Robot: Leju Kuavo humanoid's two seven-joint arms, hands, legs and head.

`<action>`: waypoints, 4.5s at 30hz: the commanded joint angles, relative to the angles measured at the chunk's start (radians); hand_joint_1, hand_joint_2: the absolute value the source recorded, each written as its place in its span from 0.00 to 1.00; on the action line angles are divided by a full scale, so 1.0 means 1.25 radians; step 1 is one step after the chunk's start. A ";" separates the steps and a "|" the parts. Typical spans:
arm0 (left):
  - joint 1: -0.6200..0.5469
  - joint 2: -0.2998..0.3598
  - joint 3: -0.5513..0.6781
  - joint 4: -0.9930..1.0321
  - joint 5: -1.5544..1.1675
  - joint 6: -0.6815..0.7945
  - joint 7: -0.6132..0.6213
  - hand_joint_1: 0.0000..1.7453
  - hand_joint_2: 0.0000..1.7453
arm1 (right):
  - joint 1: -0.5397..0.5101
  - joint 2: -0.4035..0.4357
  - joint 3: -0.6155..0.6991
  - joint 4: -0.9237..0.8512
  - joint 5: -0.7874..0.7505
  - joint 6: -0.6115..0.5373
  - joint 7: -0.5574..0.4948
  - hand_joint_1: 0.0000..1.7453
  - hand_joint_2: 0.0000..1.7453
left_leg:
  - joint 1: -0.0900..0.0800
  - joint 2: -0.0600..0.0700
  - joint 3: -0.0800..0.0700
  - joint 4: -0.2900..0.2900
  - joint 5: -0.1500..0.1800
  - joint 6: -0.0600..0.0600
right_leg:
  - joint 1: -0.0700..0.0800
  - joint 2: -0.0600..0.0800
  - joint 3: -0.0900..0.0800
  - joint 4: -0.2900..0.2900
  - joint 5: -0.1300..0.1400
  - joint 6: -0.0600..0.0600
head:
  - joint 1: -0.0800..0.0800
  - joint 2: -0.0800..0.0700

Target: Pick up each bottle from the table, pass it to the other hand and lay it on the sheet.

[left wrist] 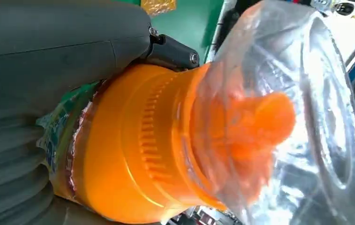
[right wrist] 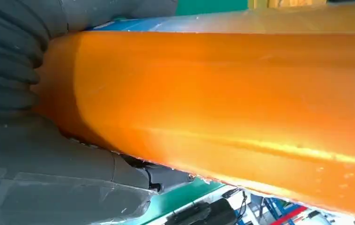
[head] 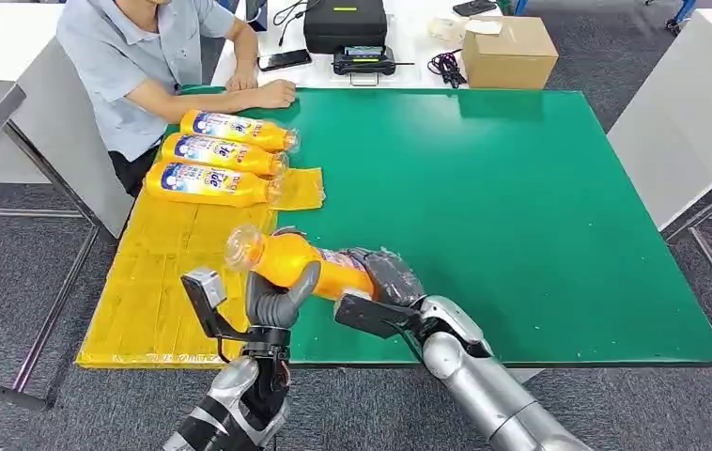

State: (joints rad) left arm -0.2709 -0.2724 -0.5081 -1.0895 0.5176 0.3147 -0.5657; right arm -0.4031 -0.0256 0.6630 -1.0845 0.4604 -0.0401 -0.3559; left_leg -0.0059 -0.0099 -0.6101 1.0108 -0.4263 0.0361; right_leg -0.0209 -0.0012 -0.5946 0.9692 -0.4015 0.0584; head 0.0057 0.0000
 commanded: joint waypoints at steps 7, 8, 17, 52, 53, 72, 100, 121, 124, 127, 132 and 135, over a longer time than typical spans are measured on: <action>-0.025 0.011 -0.002 0.012 -0.046 0.048 -0.012 1.00 1.00 | -0.033 0.005 -0.003 0.068 -0.011 -0.013 0.000 0.00 1.00 | 0.000 0.001 0.001 0.000 0.000 -0.001 | 0.000 0.000 0.001 0.000 0.000 -0.001 | 0.000 0.000; -0.025 0.011 -0.002 0.012 -0.046 0.048 -0.012 1.00 1.00 | -0.033 0.005 -0.003 0.068 -0.011 -0.013 0.000 0.00 1.00 | 0.000 0.001 0.002 0.000 -0.001 -0.001 | 0.001 0.001 0.002 0.000 -0.001 -0.002 | 0.000 0.000; -0.001 0.013 0.004 -0.008 -0.390 0.253 0.012 1.00 1.00 | 0.070 -0.025 -0.132 0.075 0.121 -0.169 0.003 0.00 1.00 | 0.001 -0.002 0.003 -0.001 -0.001 -0.001 | 0.001 -0.002 0.004 -0.002 -0.001 -0.001 | 0.000 0.000; -0.131 0.063 0.169 0.277 -1.641 0.219 0.595 1.00 1.00 | 0.118 0.025 -0.277 0.073 0.153 -0.114 -0.030 0.00 1.00 | 0.001 0.000 0.004 0.000 -0.001 -0.002 | 0.001 0.000 0.003 -0.001 -0.001 -0.003 | 0.000 0.000; -0.147 0.070 0.157 0.301 -1.649 0.208 0.616 1.00 1.00 | 0.117 0.028 -0.280 0.073 0.155 -0.108 -0.031 0.00 1.00 | 0.000 0.000 0.002 -0.001 0.000 -0.002 | 0.001 0.000 0.002 0.000 0.000 -0.002 | 0.000 0.000; -0.265 0.107 0.083 0.543 -1.668 0.022 0.673 0.05 1.00 | 0.098 0.047 -0.306 0.125 0.148 -0.092 -0.059 0.00 1.00 | 0.001 0.003 0.004 -0.001 0.000 -0.002 | 0.001 0.002 0.004 0.000 0.000 -0.002 | 0.000 0.000; -0.215 0.069 0.085 0.417 -1.464 0.126 0.461 0.00 1.00 | 0.132 0.032 -0.317 0.101 0.147 -0.108 -0.068 0.00 1.00 | 0.000 0.000 0.010 -0.001 0.002 -0.003 | 0.000 0.000 0.009 -0.001 0.000 -0.002 | 0.000 0.000; -0.243 0.085 -0.003 0.447 -1.489 0.016 0.542 0.00 1.00 | 0.128 0.036 -0.319 0.099 0.154 -0.105 -0.066 0.00 1.00 | 0.000 0.002 0.006 0.000 0.001 -0.003 | 0.001 0.002 0.005 0.000 0.000 -0.002 | 0.000 0.000; -0.211 0.084 -0.026 0.366 -1.512 0.078 0.557 0.00 1.00 | 0.150 0.031 -0.327 0.080 0.163 -0.118 -0.059 0.00 1.00 | 0.000 0.001 0.006 -0.001 0.002 -0.003 | 0.000 0.000 0.006 0.000 0.000 -0.002 | 0.000 0.000; -0.146 0.094 -0.052 0.204 -1.522 0.160 0.529 0.00 1.00 | 0.174 0.025 -0.335 0.062 0.172 -0.138 -0.056 0.00 1.00 | 0.000 0.000 0.006 -0.001 0.002 -0.003 | 0.000 0.000 0.005 0.000 0.000 -0.002 | 0.000 0.000; -0.130 0.099 -0.058 0.172 -1.521 0.152 0.528 0.00 1.00 | 0.179 0.023 -0.333 0.058 0.173 -0.140 -0.057 0.00 1.00 | 0.000 0.001 0.004 0.000 0.001 -0.003 | 0.001 0.001 0.004 0.000 0.000 -0.002 | 0.000 0.000; -0.123 0.101 -0.055 0.156 -1.523 0.200 0.522 0.00 1.00 | 0.178 0.024 -0.335 0.058 0.173 -0.142 -0.058 0.00 1.00 | 0.001 0.001 0.003 0.000 0.001 -0.003 | 0.001 0.001 0.003 0.000 0.000 -0.002 | 0.000 0.000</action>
State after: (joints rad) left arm -0.4439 -0.1884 -0.5287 -0.8042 -1.3817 0.5074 0.0954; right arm -0.1716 0.0122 0.2602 -1.0178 0.6760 -0.2110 -0.4318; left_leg -0.0062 -0.0101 -0.6086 1.0107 -0.4237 0.0342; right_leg -0.0210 -0.0011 -0.5934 0.9695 -0.4007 0.0580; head 0.0057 0.0000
